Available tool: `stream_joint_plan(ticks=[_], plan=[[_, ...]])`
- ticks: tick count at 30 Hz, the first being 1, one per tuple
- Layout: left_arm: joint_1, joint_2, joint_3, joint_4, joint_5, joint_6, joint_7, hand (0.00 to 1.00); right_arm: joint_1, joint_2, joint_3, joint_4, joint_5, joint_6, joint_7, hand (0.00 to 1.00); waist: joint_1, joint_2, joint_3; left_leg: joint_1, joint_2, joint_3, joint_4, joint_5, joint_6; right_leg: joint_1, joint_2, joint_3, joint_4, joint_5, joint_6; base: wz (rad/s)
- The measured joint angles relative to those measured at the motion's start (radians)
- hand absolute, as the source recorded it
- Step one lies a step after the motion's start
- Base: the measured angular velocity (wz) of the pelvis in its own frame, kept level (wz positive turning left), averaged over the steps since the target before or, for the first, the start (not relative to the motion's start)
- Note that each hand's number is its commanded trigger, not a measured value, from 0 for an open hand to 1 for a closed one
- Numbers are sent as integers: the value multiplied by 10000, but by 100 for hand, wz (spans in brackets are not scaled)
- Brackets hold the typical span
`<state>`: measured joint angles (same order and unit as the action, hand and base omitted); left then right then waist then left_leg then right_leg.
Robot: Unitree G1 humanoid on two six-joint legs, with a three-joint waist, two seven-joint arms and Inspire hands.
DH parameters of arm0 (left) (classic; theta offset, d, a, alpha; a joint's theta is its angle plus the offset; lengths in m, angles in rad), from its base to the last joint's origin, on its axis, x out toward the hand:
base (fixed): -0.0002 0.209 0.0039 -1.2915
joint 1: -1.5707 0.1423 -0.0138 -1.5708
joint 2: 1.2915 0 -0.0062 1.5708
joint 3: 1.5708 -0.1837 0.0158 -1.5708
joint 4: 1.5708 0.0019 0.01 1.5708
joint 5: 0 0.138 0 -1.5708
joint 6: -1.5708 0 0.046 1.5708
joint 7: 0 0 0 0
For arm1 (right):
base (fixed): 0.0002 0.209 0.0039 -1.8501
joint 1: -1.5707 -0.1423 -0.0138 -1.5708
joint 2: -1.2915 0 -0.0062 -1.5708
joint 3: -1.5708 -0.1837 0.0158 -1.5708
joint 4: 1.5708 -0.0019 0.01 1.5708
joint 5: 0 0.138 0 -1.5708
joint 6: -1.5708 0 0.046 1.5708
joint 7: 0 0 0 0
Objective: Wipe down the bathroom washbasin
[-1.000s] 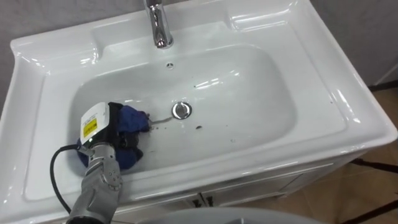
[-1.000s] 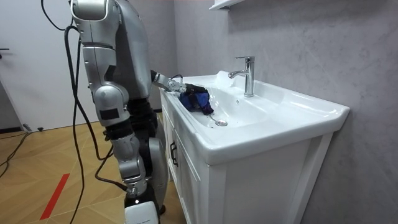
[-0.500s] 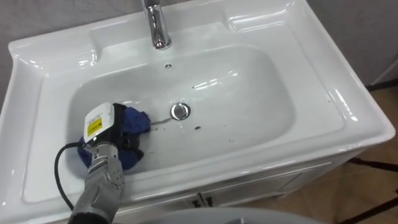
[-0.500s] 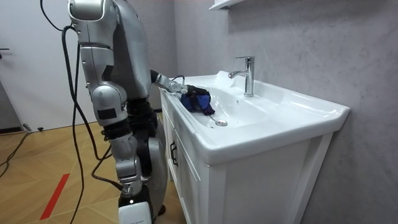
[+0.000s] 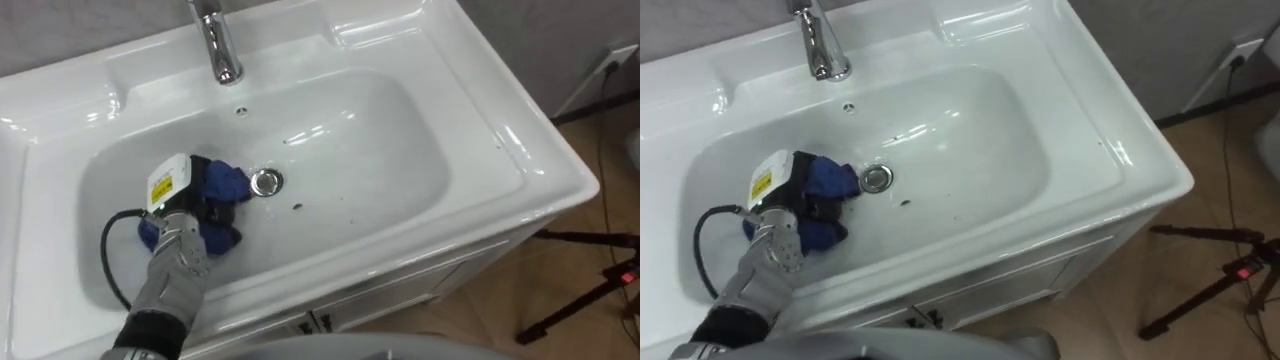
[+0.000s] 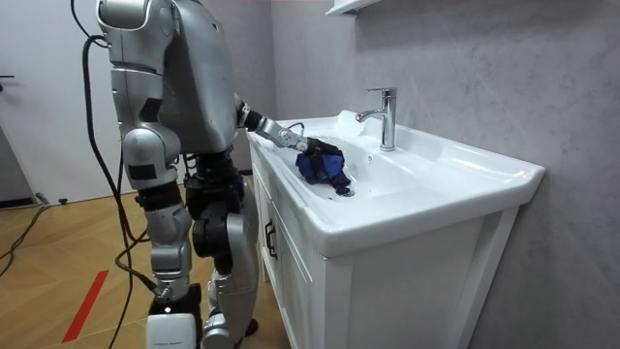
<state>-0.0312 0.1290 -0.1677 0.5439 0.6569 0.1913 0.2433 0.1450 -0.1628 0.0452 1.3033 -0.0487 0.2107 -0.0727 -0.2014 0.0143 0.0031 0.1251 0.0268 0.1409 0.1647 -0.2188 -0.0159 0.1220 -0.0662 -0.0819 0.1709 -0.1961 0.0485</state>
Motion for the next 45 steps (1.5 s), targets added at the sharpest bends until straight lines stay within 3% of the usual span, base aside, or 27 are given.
stream_joint_plan(ticks=[4, 12, 17, 21, 26, 32, 39, 45], plan=[[-875, -203, -433, 530, -566, 118, -394, 100, -19, 53, 1, -189, -21, 91, 17, 0, -351, -6, 24, -114, 17, 108, -5, 12, 17, -203, 10, 91, 34, 10, -15, -9], [-1199, -176, -633, 843, -1847, 61, -590, 100, 47, 235, 6, -177, -107, 93, 12, 0, -663, 11, 29, -66, 5, 168, 5, 12, 17, -188, -1, 227, 5, 11, -13, -1], [-1309, -253, -681, 862, -2357, 58, -866, 100, 128, 234, 5, -209, -83, 206, -6, 0, -733, 200, 73, -107, -2, 197, 8, 10, 21, -231, -4, 280, 6, 19, 4, 0], [-1456, -313, -1067, 841, -2833, 50, -1041, 100, 125, 212, 17, -199, 11, 314, 32, 0, -983, 397, 79, -141, -4, 199, -35, 16, 33, -285, -6, 290, 19, 16, 8, 0], [-1914, -343, -1820, 842, -4182, 41, -1031, 100, 111, 207, 26, -220, 238, 414, 116, 0, -1250, 417, 71, -263, -35, 246, -17, 42, 69, -419, -34, 278, 34, 24, 21, -1], [-2245, -346, -2339, 652, -4277, 48, -1030, 100, 104, 165, 124, -192, 211, 519, 370, 0, -1555, 414, 69, -300, -53, 291, -5, 45, 74, -494, -54, 278, 19, 26, 38, -1], [-2466, -345, -3198, -22, -4600, 97, -1089, 100, 68, 62, 221, -209, 110, 516, 527, 0, -1591, 414, 74, -433, -51, 366, -5, 52, 86, -529, -75, 291, 15, 33, 51, 2], [-2467, -346, -3314, -255, -4690, 96, -1203, 100, -260, 64, 223, -104, 66, 433, 505, 0, -1588, 326, 130, -417, -51, 353, -7, 59, 96, -450, -80, 278, 27, 36, 53, 2]])
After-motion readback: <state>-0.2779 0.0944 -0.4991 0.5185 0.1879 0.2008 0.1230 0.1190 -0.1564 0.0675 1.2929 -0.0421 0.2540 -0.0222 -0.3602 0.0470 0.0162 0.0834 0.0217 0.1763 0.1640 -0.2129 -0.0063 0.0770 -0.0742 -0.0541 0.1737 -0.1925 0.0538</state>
